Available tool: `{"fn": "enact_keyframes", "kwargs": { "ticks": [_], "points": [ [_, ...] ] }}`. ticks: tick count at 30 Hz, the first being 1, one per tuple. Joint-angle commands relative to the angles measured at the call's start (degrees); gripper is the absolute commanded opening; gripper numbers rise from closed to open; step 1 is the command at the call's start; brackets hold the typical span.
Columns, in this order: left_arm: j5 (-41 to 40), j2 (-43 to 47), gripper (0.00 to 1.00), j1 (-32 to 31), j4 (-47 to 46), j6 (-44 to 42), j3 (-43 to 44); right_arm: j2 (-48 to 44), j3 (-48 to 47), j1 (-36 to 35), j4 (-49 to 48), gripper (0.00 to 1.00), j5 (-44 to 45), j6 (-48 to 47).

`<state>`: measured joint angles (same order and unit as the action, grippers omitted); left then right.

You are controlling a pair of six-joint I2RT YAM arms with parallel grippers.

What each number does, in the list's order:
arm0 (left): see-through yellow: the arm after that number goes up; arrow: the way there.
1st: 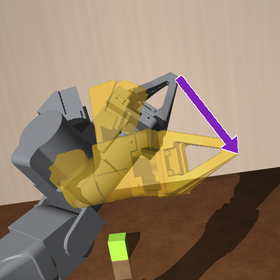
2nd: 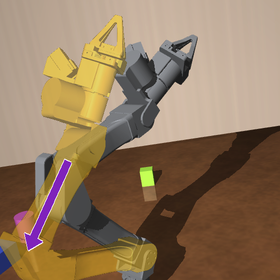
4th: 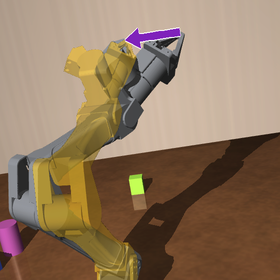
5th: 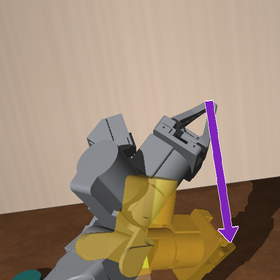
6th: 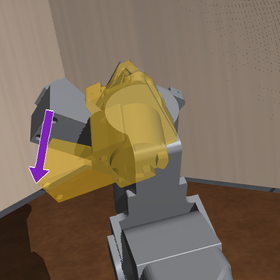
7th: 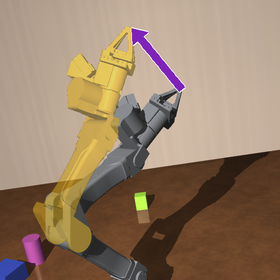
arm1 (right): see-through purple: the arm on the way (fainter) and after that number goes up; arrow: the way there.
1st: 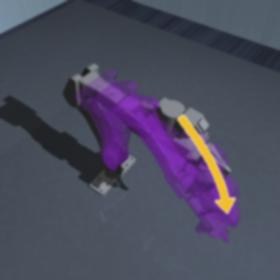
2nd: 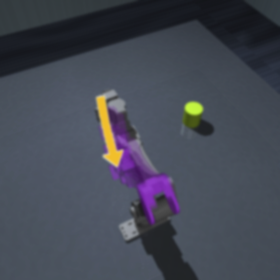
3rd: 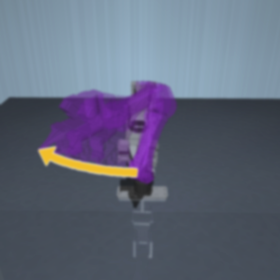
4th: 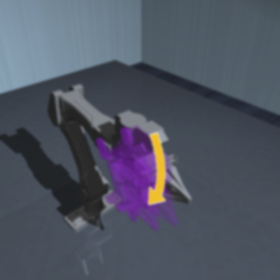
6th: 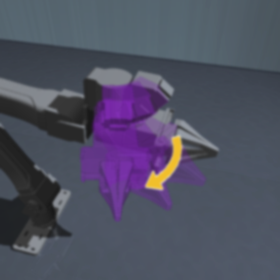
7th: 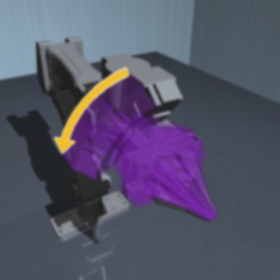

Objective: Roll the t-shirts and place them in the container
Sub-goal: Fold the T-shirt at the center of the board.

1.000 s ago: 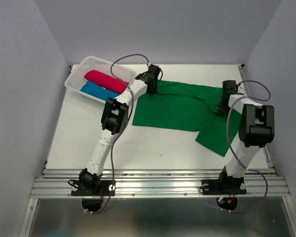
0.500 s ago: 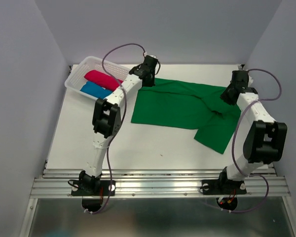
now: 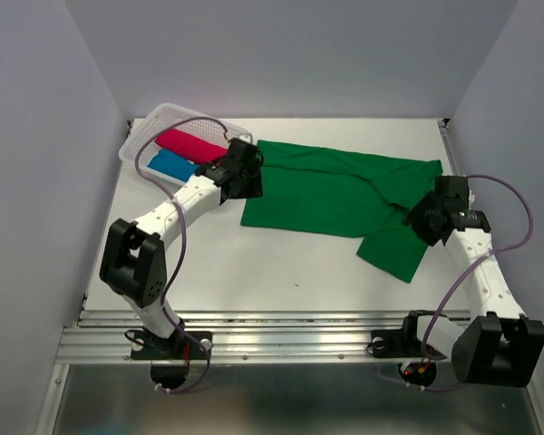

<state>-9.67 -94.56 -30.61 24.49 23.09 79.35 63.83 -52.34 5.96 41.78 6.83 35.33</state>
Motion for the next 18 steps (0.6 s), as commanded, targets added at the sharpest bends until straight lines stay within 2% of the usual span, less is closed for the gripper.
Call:
{"fn": "enact_keyframes", "kwargs": {
  "ticks": [1, 4, 10, 18],
  "points": [
    [1.5, 1.0, 0.62, -0.1, -2.0, 4.2, -7.4, -2.1, 2.9, 0.2, 1.1, 0.52, -3.6, 2.1],
    [-0.4, 1.4, 0.61, 0.0, -2.9, 8.0, -11.2, -0.8, 3.1, 0.2, 0.1, 0.43, -5.2, 2.2],
    [-4.6, -2.1, 0.57, 0.8, -4.9, 12.8, -12.8, -0.2, 2.6, 0.2, -0.5, 0.43, -5.3, 1.7],
    [-1.7, -5.1, 0.57, 2.7, -7.4, 17.4, -15.6, -1.3, 2.2, 0.2, 0.8, 0.44, -3.8, 0.9]
  ]
}}
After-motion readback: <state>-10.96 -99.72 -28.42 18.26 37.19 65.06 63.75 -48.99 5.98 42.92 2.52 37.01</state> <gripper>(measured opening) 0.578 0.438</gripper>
